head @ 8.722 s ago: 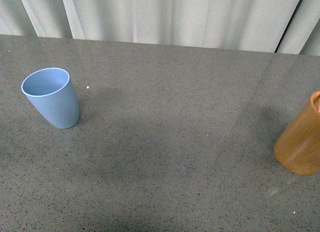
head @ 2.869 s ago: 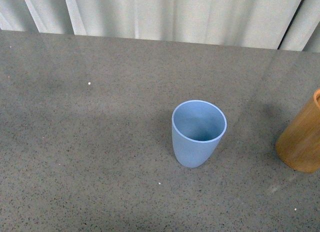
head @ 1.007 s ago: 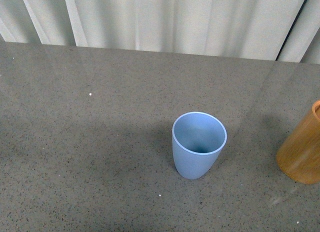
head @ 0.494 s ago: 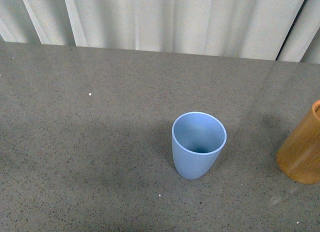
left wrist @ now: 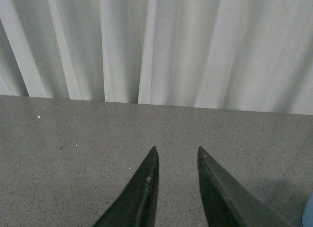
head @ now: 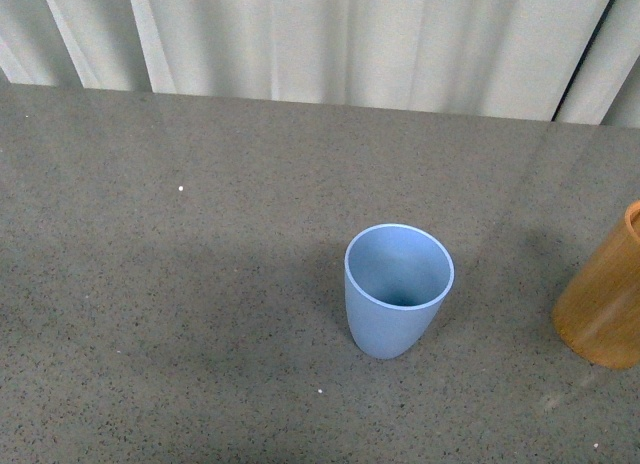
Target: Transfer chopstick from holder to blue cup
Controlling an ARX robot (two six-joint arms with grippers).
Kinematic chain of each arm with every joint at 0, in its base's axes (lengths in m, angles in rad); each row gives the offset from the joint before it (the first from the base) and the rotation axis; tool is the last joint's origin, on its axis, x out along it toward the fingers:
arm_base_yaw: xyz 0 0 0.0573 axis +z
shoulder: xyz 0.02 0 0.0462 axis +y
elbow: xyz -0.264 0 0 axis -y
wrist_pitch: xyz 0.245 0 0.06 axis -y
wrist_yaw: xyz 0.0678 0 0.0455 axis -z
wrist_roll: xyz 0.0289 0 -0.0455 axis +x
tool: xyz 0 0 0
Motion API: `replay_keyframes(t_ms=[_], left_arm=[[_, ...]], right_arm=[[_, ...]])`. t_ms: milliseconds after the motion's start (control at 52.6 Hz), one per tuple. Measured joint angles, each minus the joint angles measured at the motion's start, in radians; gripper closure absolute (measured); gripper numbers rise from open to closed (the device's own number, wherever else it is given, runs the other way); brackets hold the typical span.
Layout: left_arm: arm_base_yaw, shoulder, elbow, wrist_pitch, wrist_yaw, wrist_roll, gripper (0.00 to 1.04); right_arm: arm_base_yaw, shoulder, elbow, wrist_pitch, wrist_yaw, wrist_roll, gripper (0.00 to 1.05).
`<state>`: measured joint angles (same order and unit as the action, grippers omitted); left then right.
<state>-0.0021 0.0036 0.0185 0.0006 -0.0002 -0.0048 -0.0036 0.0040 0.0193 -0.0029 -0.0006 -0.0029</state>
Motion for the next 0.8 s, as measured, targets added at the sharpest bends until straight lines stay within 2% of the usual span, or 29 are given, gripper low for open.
replay_keyframes(t_ms=[133,209,247,304,361,437,627,798], left_arm=[[0.0,0.0,0.0,0.0,0.0,0.0,0.56],[0.0,0.0,0.0,0.0,0.0,0.0,0.45],[0.0,0.0,0.0,0.0,0.001,0.0,0.38],[0.0,-0.002,0.0,0.0,0.0,0.0,0.29],[0.0,-0.001,0.0,0.0,0.0,0.0,0.19],[0.0,-0.002,0.0,0.0,0.0,0.0,0.06],[0.0,-0.002,0.0,0.0,0.0,0.001,0.07],[0.0,-0.002,0.0,0.0,0.0,0.001,0.07]], right_arm=[[-0.001,0.008,0.003,-0.012,-0.005,-0.005,0.1],[-0.035,0.135,0.074,-0.163,-0.071,-0.082,0.1],[-0.057,0.221,0.093,-0.156,-0.095,-0.115,0.1],[-0.094,0.365,0.114,-0.077,-0.121,-0.15,0.1],[-0.132,0.563,0.143,0.074,-0.157,-0.18,0.1],[-0.14,0.721,0.167,0.195,-0.176,-0.202,0.1],[-0.136,1.088,0.229,0.437,-0.268,-0.194,0.1],[-0.111,1.254,0.276,0.575,-0.274,-0.169,0.1]])
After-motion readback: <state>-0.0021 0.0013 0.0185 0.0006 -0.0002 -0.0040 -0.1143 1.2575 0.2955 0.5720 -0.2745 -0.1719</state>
